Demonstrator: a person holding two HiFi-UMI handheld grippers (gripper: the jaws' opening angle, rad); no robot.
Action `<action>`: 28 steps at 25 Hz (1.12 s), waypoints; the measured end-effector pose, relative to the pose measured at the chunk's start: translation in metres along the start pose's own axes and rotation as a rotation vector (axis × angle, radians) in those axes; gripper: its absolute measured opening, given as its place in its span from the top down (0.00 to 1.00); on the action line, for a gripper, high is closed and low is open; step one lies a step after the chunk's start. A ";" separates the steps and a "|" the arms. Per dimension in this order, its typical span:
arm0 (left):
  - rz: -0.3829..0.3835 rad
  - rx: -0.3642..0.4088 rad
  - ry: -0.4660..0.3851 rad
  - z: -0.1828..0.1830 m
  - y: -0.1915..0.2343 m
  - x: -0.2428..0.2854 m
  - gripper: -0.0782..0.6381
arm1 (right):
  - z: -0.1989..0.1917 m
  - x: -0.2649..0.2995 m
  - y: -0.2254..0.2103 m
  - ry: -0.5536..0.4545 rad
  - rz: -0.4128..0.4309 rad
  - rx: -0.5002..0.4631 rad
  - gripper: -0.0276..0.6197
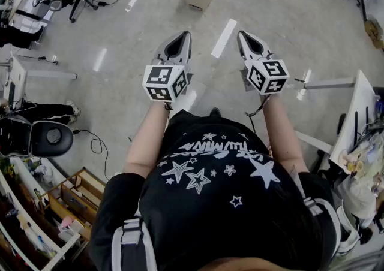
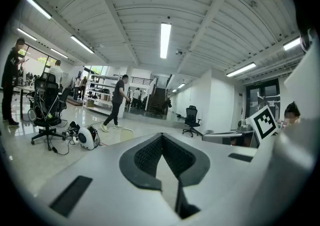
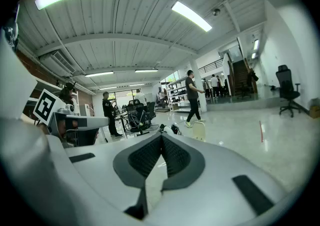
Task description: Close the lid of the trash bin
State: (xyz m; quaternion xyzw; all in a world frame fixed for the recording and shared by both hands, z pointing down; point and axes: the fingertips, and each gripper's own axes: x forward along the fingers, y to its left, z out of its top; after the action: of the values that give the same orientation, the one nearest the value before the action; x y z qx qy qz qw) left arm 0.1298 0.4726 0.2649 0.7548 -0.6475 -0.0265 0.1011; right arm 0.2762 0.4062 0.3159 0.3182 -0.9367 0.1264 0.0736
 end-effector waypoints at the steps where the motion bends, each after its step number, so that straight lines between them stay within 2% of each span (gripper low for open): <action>1: 0.004 -0.002 -0.002 0.000 -0.001 0.004 0.88 | 0.000 0.001 -0.007 0.003 -0.001 0.002 0.96; 8: -0.018 -0.004 0.017 -0.004 -0.002 0.026 0.88 | -0.004 0.010 -0.038 0.012 -0.030 0.036 0.96; 15: -0.040 -0.020 0.024 -0.010 0.035 0.078 0.88 | -0.010 0.048 -0.070 0.035 -0.080 0.061 0.96; 20: -0.073 -0.014 0.030 0.003 0.073 0.129 0.88 | 0.013 0.105 -0.095 0.023 -0.118 0.081 0.96; 28: -0.115 -0.026 0.047 0.041 0.159 0.205 0.88 | 0.056 0.208 -0.116 0.027 -0.187 0.124 0.96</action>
State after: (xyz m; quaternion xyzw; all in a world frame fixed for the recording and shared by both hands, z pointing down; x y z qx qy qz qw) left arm 0.0011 0.2443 0.2732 0.7899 -0.6001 -0.0228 0.1242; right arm 0.1812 0.1813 0.3298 0.4067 -0.8921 0.1809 0.0780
